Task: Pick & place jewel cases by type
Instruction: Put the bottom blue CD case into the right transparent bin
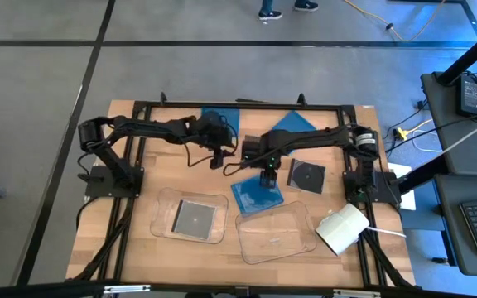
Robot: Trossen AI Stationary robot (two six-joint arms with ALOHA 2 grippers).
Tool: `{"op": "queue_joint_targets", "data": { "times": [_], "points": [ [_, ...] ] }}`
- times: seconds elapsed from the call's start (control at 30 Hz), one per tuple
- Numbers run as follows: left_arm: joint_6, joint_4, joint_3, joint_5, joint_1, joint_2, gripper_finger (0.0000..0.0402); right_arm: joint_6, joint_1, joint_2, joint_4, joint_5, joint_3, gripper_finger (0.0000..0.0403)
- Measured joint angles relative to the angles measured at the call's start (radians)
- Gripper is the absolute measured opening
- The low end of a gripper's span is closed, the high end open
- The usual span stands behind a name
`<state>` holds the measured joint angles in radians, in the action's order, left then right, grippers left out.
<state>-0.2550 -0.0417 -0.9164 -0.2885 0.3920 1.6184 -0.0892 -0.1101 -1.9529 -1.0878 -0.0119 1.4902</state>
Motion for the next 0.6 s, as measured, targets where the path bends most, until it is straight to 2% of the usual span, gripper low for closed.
{"op": "queue_joint_targets", "data": {
  "times": [0.1, 0.3, 0.43, 0.5, 0.53, 0.6],
  "points": [
    [-0.008, 0.050, 0.050, -0.060, 0.009, -0.004, 0.0147, -0.024, -0.002, 0.061, 0.082, -0.001, -0.095, 0.0199],
    [-0.104, 0.065, 0.093, -0.079, 0.023, -0.021, 0.0146, -0.003, -0.002, 0.231, 0.246, 0.011, -0.260, 0.0199],
    [-0.124, 0.081, 0.093, -0.092, 0.016, -0.023, 0.0146, 0.102, -0.010, 0.305, 0.316, 0.169, -0.337, 0.0199],
    [-0.123, 0.095, 0.093, -0.092, 0.014, -0.023, 0.0148, 0.145, -0.014, 0.320, 0.308, 0.211, -0.357, 0.0199],
    [-0.123, 0.103, 0.093, -0.092, 0.014, -0.023, 0.0148, 0.145, -0.013, 0.319, 0.312, 0.211, -0.358, 0.0199],
    [-0.104, 0.111, 0.093, -0.092, 0.014, -0.023, 0.0147, 0.145, -0.012, 0.318, 0.312, 0.146, -0.359, 0.0199]
  ]
}}
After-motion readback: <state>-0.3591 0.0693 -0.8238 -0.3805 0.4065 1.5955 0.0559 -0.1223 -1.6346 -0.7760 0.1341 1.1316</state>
